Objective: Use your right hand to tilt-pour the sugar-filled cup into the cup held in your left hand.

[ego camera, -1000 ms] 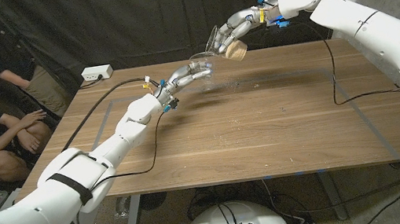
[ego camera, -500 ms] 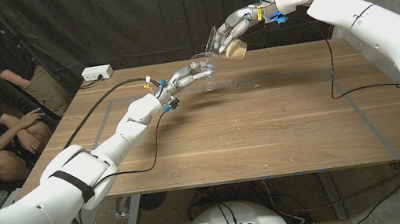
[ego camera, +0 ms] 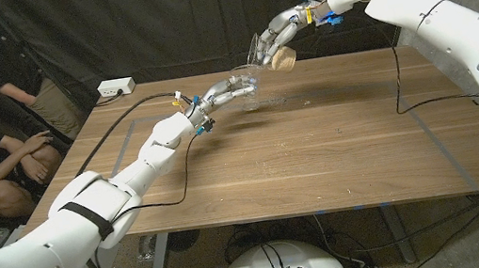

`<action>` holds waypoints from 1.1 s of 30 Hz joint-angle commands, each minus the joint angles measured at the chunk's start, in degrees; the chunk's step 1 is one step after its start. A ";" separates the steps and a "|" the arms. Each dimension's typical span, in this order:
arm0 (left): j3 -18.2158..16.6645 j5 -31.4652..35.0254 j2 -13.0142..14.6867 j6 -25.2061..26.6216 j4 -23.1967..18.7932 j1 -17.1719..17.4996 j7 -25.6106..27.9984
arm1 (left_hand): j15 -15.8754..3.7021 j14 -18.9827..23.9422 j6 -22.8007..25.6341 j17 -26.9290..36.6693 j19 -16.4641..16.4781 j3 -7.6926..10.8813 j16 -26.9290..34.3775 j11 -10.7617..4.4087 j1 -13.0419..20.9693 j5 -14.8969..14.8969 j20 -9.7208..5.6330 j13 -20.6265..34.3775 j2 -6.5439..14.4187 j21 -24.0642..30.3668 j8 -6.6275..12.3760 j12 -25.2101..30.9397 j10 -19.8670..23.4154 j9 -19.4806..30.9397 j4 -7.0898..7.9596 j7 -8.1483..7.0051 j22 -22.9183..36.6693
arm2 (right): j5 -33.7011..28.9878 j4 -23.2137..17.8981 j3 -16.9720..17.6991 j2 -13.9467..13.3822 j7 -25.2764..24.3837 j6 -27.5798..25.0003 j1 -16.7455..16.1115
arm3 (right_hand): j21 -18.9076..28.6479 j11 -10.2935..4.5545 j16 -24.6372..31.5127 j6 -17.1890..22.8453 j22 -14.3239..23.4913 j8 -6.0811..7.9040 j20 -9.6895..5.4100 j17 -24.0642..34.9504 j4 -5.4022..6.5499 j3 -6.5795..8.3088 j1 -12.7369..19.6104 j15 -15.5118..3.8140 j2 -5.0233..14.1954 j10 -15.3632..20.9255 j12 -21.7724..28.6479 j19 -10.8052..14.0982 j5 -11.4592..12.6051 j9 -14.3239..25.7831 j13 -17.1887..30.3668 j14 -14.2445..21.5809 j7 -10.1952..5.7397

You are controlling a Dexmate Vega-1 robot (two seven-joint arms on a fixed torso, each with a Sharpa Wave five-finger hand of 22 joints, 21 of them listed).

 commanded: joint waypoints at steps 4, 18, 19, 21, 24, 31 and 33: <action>0.07 0.07 1.20 1.34 -3.13 1.40 -0.24 | -6.65 0.44 0.30 0.28 -0.15 -0.63 -0.06 -0.31 0.43 -0.06 -1.15 0.11 0.30 0.32 0.50 0.26 0.31 0.01 0.08 -0.08 0.24 | -3.06 -1.41 -0.57 -0.35 2.11 1.02 1.90 | -0.29 -0.02 -0.38 0.71 0.03 0.26 -2.57 0.29 0.72 0.94 0.39 -9.44 0.55 0.35 0.17 -0.31 0.38 0.21 0.29 0.59 -0.54; -0.14 -0.46 0.47 -0.18 -0.27 0.64 -1.39 | -6.67 0.38 0.32 0.37 -0.20 -0.75 -0.15 -0.13 0.49 -0.14 -1.20 0.05 0.39 0.40 0.55 0.32 0.24 -0.03 0.10 0.09 0.25 | -5.99 -2.52 -1.04 0.26 2.93 1.46 3.25 | -0.41 -0.19 -0.48 0.82 0.02 0.23 -2.20 0.44 0.64 1.08 0.55 -9.47 0.58 0.61 0.18 -0.43 0.39 0.32 0.39 0.62 -0.57; -0.12 -0.45 0.35 -0.39 0.15 0.47 -1.48 | -6.77 0.40 0.23 0.38 -0.22 -0.76 -0.15 -0.11 0.49 -0.15 -1.20 0.04 0.39 0.41 0.53 0.34 0.30 -0.02 0.10 -0.01 0.25 | -5.95 -2.51 -1.02 0.36 3.00 1.42 3.27 | -0.42 -0.15 -0.48 0.77 0.02 0.21 -2.19 0.45 0.64 1.08 0.56 -9.47 0.59 0.64 0.18 -0.45 0.39 0.32 0.38 0.63 -0.60; -0.10 -0.46 0.09 -0.71 0.93 0.15 -1.69 | -6.70 0.41 0.21 0.40 -0.20 -0.79 -0.16 -0.11 0.51 -0.17 -1.18 0.05 0.40 0.43 0.54 0.34 0.24 -0.01 0.10 -0.07 0.25 | -6.08 -2.48 -1.05 0.50 2.98 1.45 3.31 | -0.44 -0.22 -0.48 0.78 0.01 0.21 -2.19 0.48 0.64 1.11 0.58 -9.47 0.61 0.62 0.15 -0.45 0.39 0.34 0.39 0.65 -0.69; -0.02 -0.43 -0.31 -1.19 2.11 -0.36 -1.92 | -6.67 0.45 0.27 0.41 -0.25 -0.81 -0.15 -0.22 0.52 -0.18 -1.19 0.04 0.42 0.43 0.57 0.33 0.17 -0.03 0.11 -0.18 0.25 | -6.27 -2.58 -1.05 0.61 2.93 1.43 3.29 | -0.45 -0.23 -0.50 0.92 0.01 0.26 -2.18 0.50 0.63 1.12 0.59 -9.46 0.61 0.65 0.12 -0.45 0.38 0.36 0.36 0.64 -0.67; 0.32 -0.14 -1.63 -2.67 5.56 -1.86 -2.24 | -6.71 0.41 0.29 0.46 -0.24 -0.87 -0.19 -0.20 0.56 -0.23 -1.29 0.04 0.47 0.48 0.58 0.39 0.18 -0.08 0.12 0.01 0.25 | -6.61 -2.99 -0.99 0.70 2.90 1.24 3.24 | -0.49 -0.30 -0.54 0.97 0.00 0.24 -2.22 0.57 0.65 1.17 0.59 -9.46 0.62 0.78 0.12 -0.43 0.38 0.42 0.40 0.73 -0.74; 0.36 -0.21 -1.97 -2.90 6.32 -2.19 -2.46 | -6.70 0.41 0.25 0.47 -0.24 -0.88 -0.20 -0.20 0.57 -0.24 -1.31 0.01 0.49 0.50 0.58 0.39 0.18 -0.08 0.12 -0.03 0.25 | -6.56 -3.06 -0.98 0.78 2.98 1.16 3.24 | -0.50 -0.26 -0.54 0.98 0.00 0.24 -2.23 0.58 0.65 1.17 0.59 -9.46 0.63 0.79 0.12 -0.43 0.38 0.43 0.42 0.75 -0.76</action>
